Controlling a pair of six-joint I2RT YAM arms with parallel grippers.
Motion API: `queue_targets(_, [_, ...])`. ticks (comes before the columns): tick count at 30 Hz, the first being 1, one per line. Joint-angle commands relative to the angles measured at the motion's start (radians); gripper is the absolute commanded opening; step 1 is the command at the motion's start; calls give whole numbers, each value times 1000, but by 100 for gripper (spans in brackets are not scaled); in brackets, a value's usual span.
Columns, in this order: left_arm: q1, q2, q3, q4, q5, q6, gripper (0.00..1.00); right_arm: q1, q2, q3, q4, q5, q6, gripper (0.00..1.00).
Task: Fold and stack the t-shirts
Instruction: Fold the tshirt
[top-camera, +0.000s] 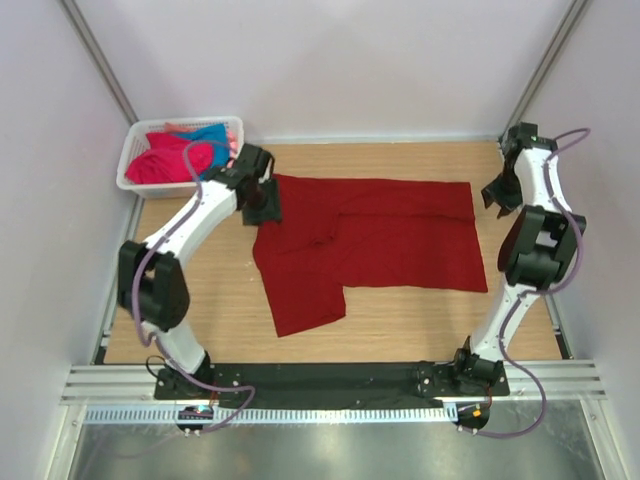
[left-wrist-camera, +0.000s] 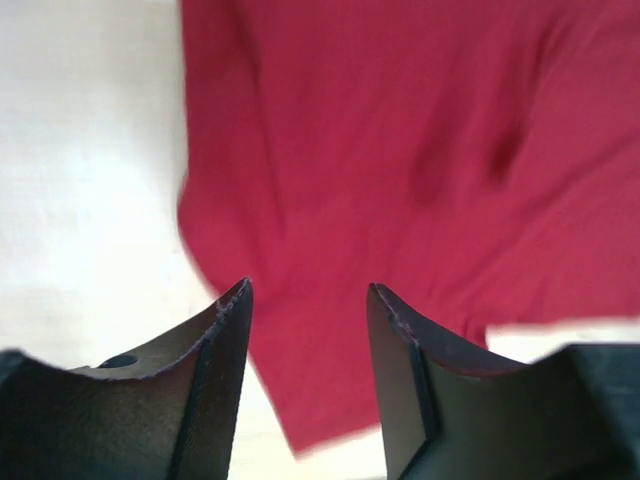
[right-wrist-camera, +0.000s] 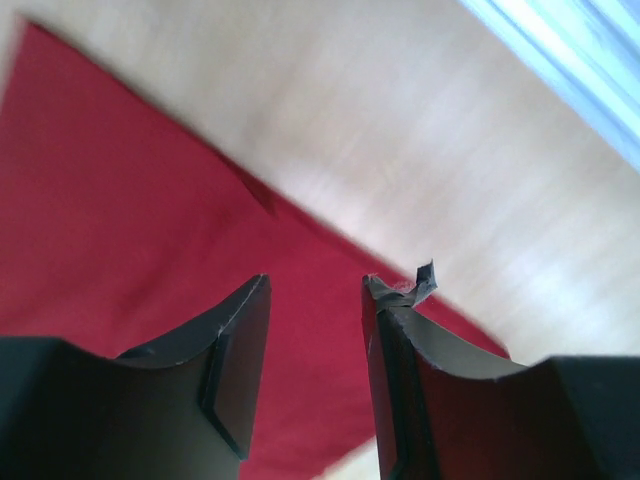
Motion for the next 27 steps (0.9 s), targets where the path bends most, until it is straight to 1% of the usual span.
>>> queue_targets(1, [26, -201, -186, 50, 127, -97, 52, -3, -183, -194, -78, 4, 114, 48])
queue_targets(2, [26, -231, -302, 59, 156, -126, 52, -3, -240, -248, -58, -22, 132, 47])
queue_targets(3, [23, -257, -350, 76, 176, -145, 52, -2, -262, -356, -39, -50, 147, 47])
queue_targets(5, [20, -335, -454, 95, 224, -174, 52, -2, -315, -454, 8, -76, 174, 43])
queue_targets(6, [20, -360, -540, 111, 235, -206, 53, -3, -331, -527, 22, -82, 181, 43])
queue_targets(9, [18, -436, -652, 131, 263, -255, 54, -2, -375, -635, 65, -70, 192, 42])
queue_targets(12, [10, -484, -709, 141, 255, -288, 57, -3, -406, -705, 85, -43, 195, 42])
queue_targets(15, [6, -493, -758, 159, 250, -331, 60, -3, -424, -762, 100, -11, 203, 43])
queue_targets(16, [6, -489, -781, 165, 252, -355, 61, -3, -435, -778, 112, -1, 204, 45])
queue_targets(20, [-6, -457, -826, 226, 275, -401, 61, -8, -434, -831, 221, -7, 218, 46])
queue_targets(27, [-57, -395, -849, 256, 218, -438, 61, -9, -437, -919, 320, 0, 247, 46])
